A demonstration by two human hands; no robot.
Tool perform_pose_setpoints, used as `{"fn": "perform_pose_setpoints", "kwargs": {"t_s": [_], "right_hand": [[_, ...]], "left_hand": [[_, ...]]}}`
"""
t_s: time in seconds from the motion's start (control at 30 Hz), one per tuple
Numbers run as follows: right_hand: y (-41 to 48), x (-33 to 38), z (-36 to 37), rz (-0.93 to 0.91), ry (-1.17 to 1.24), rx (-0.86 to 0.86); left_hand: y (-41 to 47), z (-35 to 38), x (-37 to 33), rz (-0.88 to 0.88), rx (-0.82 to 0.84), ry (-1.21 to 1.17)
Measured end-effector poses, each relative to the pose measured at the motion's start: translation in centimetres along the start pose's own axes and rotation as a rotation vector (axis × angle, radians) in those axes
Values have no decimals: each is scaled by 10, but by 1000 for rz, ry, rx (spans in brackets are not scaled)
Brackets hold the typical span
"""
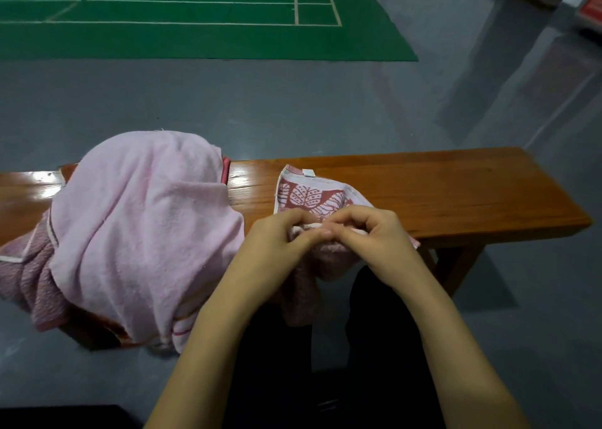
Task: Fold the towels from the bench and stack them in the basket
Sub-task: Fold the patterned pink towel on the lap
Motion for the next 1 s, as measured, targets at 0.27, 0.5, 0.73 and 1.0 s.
{"fn": "perform_pose_setpoints", "kwargs": {"t_s": [0.27, 0.5, 0.73, 1.0], "right_hand": [[-2, 0, -13, 104, -3, -23], [2, 10, 11, -2, 87, 9], [-1, 11, 8, 18, 91, 37], [-3, -2, -3, 132, -41, 17]], "left_hand": [[-7, -38, 33, -133, -379, 148], [-19, 5, -16, 147, -131, -137], [-6, 5, -10, 175, -131, 5], [-10, -24, 22, 14, -351, 162]]}}
Point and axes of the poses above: each hand's wrist, its own y-axis towards the middle knuckle, its own z-axis out of the palm, x = y × z, the point moved 5 cm from there along y, towards the middle knuckle, and after that the axes turned 15 degrees about y, right-handed, at the moved point
